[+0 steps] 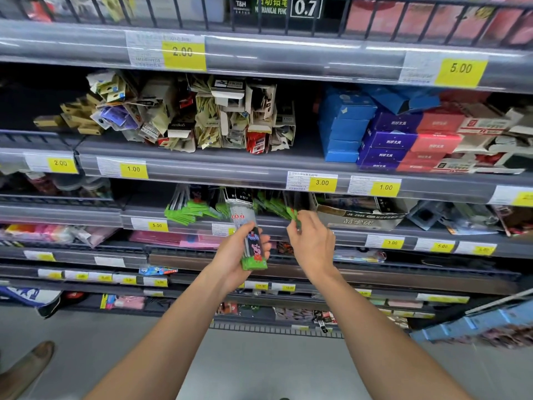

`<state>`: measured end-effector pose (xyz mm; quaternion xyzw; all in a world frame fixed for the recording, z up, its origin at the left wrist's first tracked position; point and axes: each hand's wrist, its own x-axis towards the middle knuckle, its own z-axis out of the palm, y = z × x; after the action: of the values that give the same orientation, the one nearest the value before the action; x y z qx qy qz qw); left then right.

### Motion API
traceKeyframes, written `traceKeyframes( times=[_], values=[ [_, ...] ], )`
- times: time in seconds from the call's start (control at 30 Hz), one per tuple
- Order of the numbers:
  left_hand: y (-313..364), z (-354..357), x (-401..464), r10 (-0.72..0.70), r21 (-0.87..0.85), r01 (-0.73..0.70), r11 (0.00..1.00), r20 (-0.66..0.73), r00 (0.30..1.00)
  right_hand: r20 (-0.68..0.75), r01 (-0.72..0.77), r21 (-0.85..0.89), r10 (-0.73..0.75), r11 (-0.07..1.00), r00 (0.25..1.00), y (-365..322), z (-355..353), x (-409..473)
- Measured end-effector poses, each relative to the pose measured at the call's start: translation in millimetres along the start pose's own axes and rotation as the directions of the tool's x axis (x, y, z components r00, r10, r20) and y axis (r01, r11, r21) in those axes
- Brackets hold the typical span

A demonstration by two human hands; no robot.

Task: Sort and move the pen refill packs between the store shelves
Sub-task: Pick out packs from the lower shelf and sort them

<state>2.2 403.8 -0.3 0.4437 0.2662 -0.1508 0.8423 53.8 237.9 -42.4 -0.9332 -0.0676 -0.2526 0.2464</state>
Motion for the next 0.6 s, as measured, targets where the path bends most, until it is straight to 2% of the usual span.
traceKeyframes(
  times=[0.1,0.2,0.27,0.4,0.5,0.53,0.6],
  values=[
    [0.2,9.0,3.7,0.009,-0.003,-0.009,1.000,0.021,1.000,-0.167,0.070,0.098,-0.053,0.993,0.985,-7.3,-10.3,-13.7],
    [2.6,18.9,1.7,0.024,0.025,-0.028,0.999,0.158,0.987,-0.278,0.250,0.173,-0.196,0.953,0.940,-16.5,-17.8,-39.4],
    [4.3,23.7,0.4,0.021,-0.022,-0.017,1.000,0.197,0.980,-0.269,0.307,0.220,-0.245,0.926,0.931,-22.2,-21.1,-54.1],
    [2.9,22.1,3.3,0.002,-0.175,0.023,0.984,0.146,0.989,-0.191,0.372,0.327,-0.324,0.869,0.926,-23.8,-27.0,-65.0],
    [-0.3,15.2,5.4,0.018,-0.190,0.009,0.982,0.138,0.990,-0.107,0.397,0.417,-0.389,0.818,0.915,-18.4,-30.4,-63.0],
    [-1.4,12.4,5.8,0.030,-0.185,-0.005,0.983,0.131,0.991,-0.102,0.380,0.437,-0.375,0.815,0.922,-15.1,-30.6,-61.1],
    [-2.1,6.3,6.8,0.061,-0.188,-0.041,0.981,0.103,0.993,-0.100,0.252,0.458,-0.233,0.852,0.967,-7.0,-29.3,-52.3]
  ],
)
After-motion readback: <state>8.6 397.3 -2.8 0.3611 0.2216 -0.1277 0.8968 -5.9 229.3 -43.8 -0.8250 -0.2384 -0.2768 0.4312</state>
